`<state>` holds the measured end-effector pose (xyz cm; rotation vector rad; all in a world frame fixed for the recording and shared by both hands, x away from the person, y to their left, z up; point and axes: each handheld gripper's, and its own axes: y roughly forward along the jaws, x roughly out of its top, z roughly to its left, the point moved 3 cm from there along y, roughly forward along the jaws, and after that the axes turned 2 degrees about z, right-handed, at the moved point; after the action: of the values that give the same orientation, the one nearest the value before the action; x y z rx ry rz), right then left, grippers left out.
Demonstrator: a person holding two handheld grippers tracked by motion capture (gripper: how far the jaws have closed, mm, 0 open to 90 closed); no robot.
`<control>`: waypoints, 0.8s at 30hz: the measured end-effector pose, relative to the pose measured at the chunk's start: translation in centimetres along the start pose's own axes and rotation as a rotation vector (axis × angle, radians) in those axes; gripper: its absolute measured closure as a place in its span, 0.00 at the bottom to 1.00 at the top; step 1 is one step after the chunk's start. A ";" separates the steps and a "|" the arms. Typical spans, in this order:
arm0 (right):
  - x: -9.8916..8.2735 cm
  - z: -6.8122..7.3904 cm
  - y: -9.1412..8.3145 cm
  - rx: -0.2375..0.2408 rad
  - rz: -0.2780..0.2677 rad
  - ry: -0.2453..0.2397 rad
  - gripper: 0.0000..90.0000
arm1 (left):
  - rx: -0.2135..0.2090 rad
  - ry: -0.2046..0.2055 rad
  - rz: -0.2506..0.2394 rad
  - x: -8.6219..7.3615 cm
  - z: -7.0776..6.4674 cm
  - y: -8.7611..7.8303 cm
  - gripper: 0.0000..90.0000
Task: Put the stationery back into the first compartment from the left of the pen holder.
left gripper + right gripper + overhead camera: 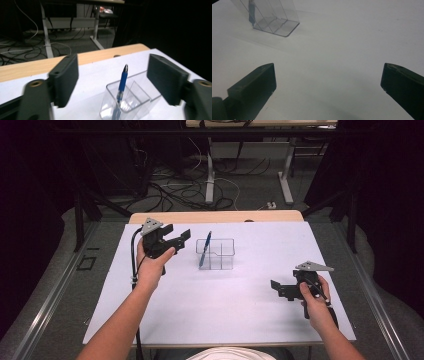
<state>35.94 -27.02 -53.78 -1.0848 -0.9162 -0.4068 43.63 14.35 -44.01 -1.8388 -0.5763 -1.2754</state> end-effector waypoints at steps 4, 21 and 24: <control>0.0 0.0 0.0 -0.002 0.000 -0.002 0.00 | 0.007 0.033 0.036 -0.5 0.3 -1.0 0.20; 0.1 -0.2 -0.2 -0.007 -0.004 0.006 0.00 | 0.050 -0.056 0.047 -3.5 2.2 -5.2 0.00; 0.1 -0.2 -0.2 -0.007 -0.003 0.007 0.00 | 0.061 -0.082 0.046 -4.3 2.7 -5.8 0.00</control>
<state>35.90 -27.29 -53.61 -1.0883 -0.9111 -0.4168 39.16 20.23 -46.28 -1.8500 -0.6073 -1.1437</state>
